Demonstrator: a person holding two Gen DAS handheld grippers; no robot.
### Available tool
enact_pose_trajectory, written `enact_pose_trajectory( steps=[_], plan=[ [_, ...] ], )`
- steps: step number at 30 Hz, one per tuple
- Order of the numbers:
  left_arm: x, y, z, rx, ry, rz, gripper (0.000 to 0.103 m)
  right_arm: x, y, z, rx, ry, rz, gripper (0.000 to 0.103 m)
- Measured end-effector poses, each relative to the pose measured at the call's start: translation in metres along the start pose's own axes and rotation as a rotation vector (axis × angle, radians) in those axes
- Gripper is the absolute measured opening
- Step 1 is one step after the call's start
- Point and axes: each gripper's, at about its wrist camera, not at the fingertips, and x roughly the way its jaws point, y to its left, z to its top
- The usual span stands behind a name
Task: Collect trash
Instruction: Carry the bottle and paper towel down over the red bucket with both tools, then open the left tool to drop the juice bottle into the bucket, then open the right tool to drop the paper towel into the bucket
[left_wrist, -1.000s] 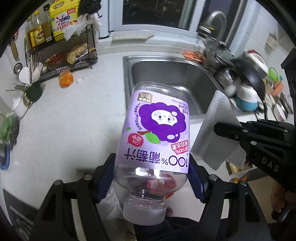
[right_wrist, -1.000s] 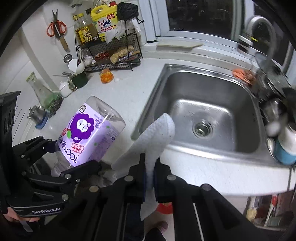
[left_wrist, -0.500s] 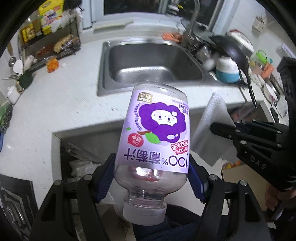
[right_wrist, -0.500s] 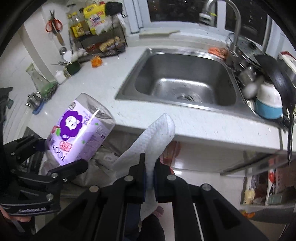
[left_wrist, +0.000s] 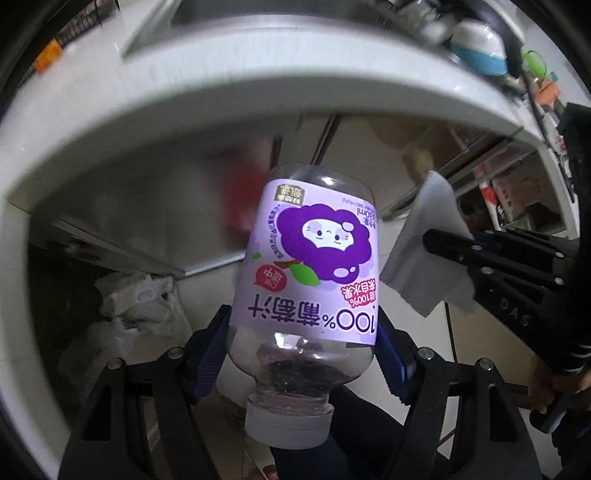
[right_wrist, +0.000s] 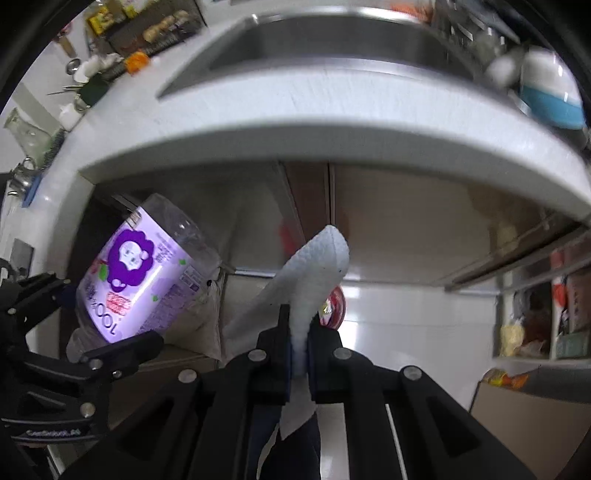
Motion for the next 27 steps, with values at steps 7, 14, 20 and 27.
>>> enact_pose_trajectory(
  steps=[7, 14, 20, 27],
  plan=[
    [0.114, 0.015, -0.006, -0.006, 0.052, -0.047, 0.070, 0.090, -0.025, -0.029, 0.023, 0.020, -0.036, 0.006],
    [0.191, 0.010, 0.001, 0.026, 0.054, -0.045, 0.070, 0.168, -0.056, -0.049, 0.085, 0.058, -0.043, 0.006],
    [0.207, 0.005, 0.001, 0.030, 0.063, -0.047, 0.084, 0.189, -0.071, -0.051, 0.097, 0.085, -0.045, 0.006],
    [0.196, 0.008, 0.006, 0.015, 0.067, -0.001, 0.101, 0.184, -0.071, -0.053, 0.082, 0.102, -0.019, 0.006]
  ],
)
